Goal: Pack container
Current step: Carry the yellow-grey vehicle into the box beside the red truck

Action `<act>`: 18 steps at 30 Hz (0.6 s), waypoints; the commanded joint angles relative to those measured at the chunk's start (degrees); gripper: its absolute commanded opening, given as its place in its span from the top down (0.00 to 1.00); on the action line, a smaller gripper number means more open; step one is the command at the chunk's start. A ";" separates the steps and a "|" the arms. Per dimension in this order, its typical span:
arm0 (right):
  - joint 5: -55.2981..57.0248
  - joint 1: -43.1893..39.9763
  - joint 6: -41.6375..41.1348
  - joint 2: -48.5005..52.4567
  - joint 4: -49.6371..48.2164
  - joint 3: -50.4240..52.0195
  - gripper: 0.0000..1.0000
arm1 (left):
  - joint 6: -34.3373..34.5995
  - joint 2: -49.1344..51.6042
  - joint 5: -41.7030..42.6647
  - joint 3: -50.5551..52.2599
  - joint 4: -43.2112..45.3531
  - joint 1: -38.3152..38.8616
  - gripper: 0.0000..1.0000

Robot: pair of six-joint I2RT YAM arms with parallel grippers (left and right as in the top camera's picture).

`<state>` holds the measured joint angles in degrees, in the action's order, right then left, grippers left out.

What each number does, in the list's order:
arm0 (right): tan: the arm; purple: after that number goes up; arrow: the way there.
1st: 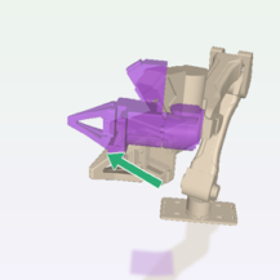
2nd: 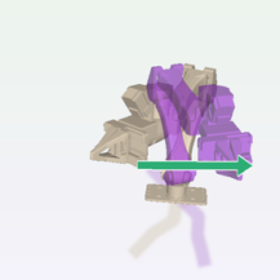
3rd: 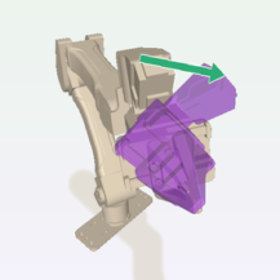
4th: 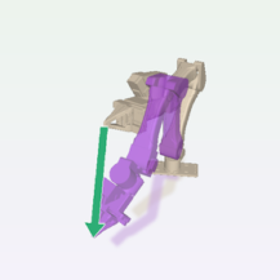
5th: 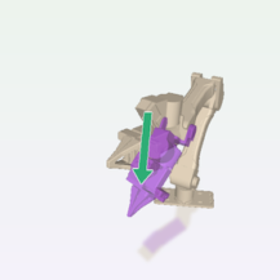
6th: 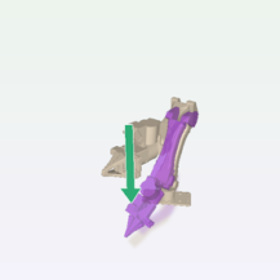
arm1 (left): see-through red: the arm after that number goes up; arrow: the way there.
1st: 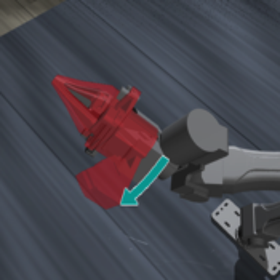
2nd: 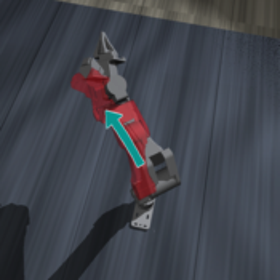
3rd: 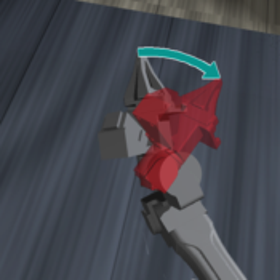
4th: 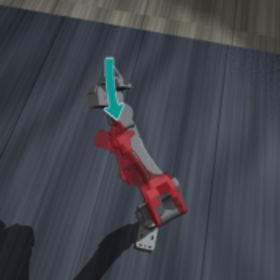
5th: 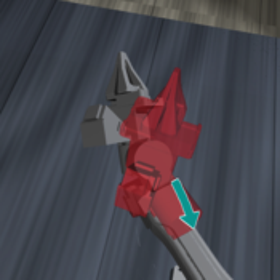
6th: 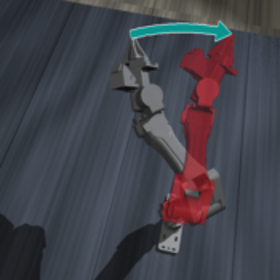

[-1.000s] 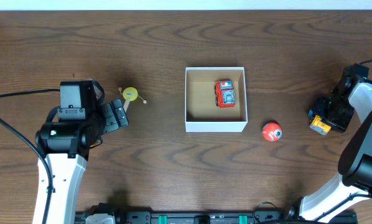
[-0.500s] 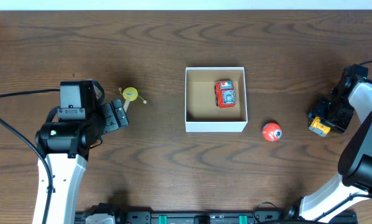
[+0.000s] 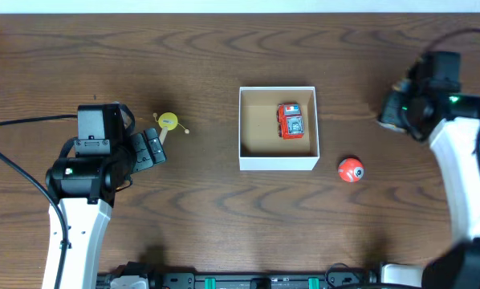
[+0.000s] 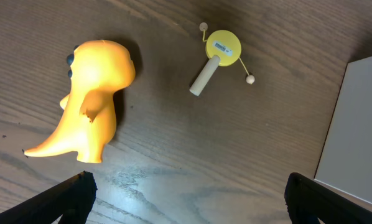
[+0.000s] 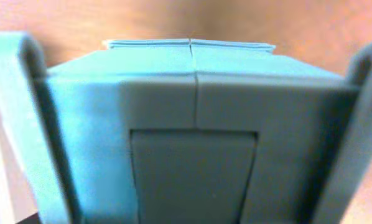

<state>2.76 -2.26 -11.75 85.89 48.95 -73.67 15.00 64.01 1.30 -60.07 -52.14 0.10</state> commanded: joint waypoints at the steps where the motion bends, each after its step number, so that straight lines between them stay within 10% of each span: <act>1: -0.24 8.33 -2.47 -2.75 -0.81 -1.73 0.96 | -0.13 -0.02 -0.35 -1.18 -0.11 -0.20 0.02; 18: 4.72 37.51 -9.99 6.32 -15.63 -2.36 0.99 | -0.11 -0.02 -0.33 -1.18 -0.13 -0.20 0.02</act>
<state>4.49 34.44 -18.11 89.25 33.78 -75.07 15.00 64.01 1.30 -60.07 -52.12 0.10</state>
